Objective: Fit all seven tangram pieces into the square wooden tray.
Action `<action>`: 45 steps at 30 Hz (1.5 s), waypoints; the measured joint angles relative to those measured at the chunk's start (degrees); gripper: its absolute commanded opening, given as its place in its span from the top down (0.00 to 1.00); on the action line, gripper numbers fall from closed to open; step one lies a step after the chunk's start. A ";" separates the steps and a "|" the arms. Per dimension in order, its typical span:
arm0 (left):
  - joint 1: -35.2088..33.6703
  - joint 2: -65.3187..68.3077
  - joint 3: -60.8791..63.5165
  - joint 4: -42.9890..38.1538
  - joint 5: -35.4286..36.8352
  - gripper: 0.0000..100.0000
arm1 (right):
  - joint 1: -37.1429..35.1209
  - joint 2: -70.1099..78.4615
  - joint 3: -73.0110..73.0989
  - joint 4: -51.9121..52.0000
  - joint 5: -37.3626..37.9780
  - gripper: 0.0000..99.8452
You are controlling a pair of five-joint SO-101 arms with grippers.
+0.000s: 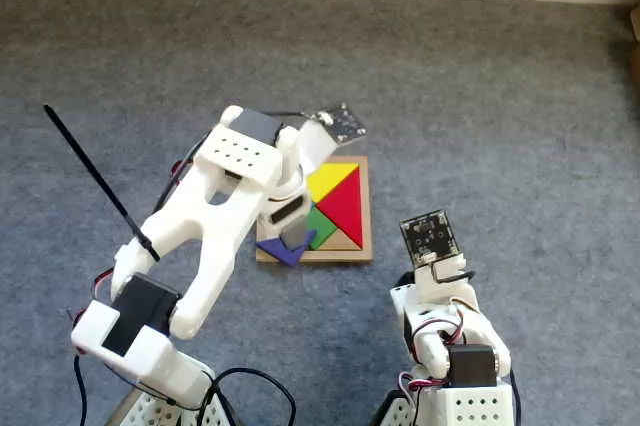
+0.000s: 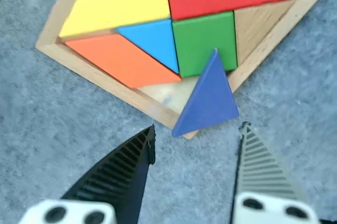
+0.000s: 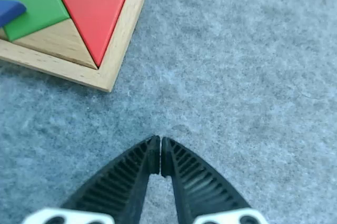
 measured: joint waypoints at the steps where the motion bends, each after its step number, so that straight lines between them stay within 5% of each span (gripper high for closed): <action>1: 0.00 0.00 0.00 0.44 0.00 0.84 | 0.00 0.00 0.00 0.00 0.00 0.98; 9: -0.35 0.00 2.99 2.11 5.71 0.86 | 0.00 0.00 0.00 0.00 0.00 0.98; 27: -8.70 -1.67 16.26 -18.37 12.31 0.86 | 0.00 0.00 0.00 0.00 0.00 0.98; 35: -9.23 -1.67 16.26 -19.16 12.66 0.86 | 0.00 0.00 0.00 0.00 0.00 0.98; 45: -9.14 -13.63 16.35 -20.22 21.54 0.86 | 0.00 0.00 0.00 0.00 0.00 0.98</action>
